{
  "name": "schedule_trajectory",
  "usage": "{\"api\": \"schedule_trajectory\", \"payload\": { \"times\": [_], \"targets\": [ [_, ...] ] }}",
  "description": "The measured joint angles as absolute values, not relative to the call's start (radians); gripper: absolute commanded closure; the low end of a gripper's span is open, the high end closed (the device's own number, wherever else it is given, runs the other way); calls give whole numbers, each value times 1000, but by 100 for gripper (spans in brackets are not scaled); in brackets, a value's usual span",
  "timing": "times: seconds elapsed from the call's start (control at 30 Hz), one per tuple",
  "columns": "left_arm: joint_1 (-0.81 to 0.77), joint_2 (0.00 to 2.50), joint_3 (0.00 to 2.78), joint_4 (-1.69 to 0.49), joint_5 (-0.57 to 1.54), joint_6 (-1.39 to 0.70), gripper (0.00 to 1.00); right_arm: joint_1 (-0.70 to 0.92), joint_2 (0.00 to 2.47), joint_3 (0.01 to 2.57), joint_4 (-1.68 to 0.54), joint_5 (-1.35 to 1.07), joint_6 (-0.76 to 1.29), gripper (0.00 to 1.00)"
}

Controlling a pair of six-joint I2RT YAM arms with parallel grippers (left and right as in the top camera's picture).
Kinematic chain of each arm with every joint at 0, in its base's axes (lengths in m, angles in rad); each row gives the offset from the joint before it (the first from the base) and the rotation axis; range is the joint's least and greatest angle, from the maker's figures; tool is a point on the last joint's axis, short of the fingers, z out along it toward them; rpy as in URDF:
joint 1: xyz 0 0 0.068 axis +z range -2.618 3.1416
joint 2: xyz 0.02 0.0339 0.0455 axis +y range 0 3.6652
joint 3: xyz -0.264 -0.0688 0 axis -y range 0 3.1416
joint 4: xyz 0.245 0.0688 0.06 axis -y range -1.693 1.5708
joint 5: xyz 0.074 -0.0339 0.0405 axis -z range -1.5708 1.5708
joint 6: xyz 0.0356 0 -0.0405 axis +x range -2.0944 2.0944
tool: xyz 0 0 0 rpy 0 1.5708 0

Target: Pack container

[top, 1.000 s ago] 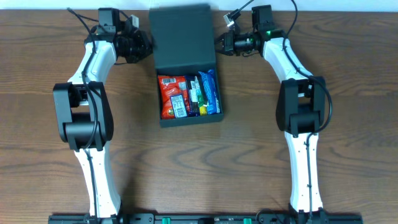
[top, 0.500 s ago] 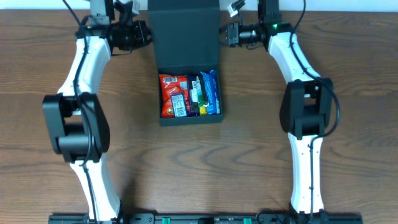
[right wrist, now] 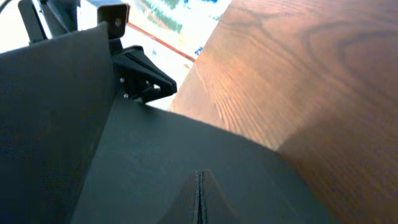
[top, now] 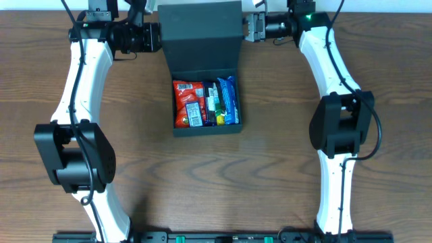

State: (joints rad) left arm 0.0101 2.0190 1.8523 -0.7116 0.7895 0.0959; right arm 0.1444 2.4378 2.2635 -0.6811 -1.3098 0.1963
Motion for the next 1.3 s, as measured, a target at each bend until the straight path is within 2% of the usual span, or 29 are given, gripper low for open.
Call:
{"api": "schedule_trajectory", "payload": {
  "times": [0.2,0.47,0.8,1.03,1.3],
  "targets": [
    [10,1976,1852,-791,776,187,95,153,2392,2263,-826,-1291,103,98],
    [10,1890,1852,-811,733,257,94,155,2283,2263,-1023,-1145,-69,98],
    [10,1874,1852,-839,725,291,94,182,2230,2264,-1141,-1073,-194,99],
    [10,1874,1852,-867,714,316,94,186,2225,2264,-1168,-1076,-274,98],
    [10,1850,1852,-792,694,323,94,187,2194,2264,-1037,-1074,-297,98]
  ]
}}
